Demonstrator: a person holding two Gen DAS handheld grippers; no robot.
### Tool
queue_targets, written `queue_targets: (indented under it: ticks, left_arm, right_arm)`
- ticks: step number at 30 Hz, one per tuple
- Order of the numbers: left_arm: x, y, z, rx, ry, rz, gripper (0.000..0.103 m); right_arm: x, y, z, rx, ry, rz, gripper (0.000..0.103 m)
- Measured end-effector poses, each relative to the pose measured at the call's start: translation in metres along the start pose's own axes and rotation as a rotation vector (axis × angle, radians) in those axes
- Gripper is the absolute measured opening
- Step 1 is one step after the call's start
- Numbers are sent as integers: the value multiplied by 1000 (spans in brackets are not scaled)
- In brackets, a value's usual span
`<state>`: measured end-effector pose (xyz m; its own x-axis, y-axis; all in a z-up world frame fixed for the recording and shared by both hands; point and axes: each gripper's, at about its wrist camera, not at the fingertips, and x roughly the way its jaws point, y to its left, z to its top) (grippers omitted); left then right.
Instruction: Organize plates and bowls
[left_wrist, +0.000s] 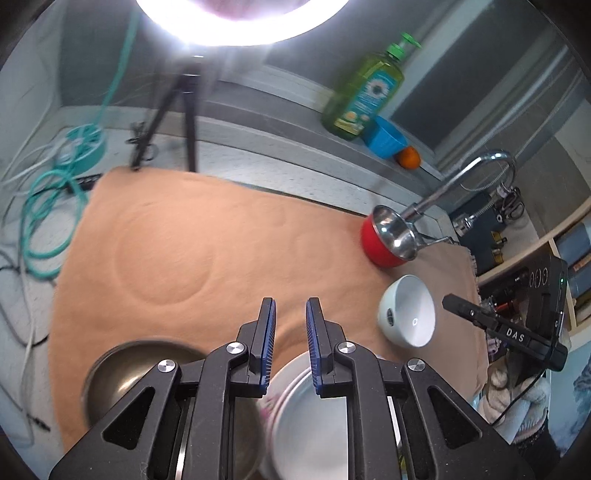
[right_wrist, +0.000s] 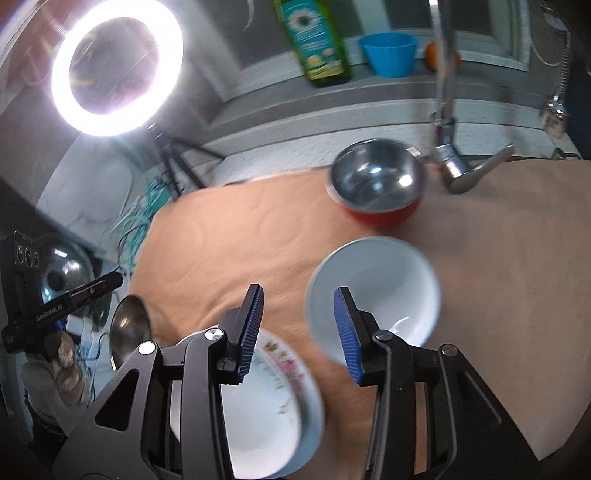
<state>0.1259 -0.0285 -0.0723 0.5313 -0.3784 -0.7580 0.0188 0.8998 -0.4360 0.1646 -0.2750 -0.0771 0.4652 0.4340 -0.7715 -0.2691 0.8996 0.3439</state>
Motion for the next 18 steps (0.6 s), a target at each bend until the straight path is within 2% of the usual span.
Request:
queue_targets:
  ticks: [9, 18]
  left_arm:
    - [72, -57, 47, 60, 72, -100, 14]
    - [134, -87, 77, 87, 147, -97, 14]
  right_arm:
    - [-7, -74, 45, 112, -67, -50, 41]
    - [14, -112, 73, 207, -45, -11, 41]
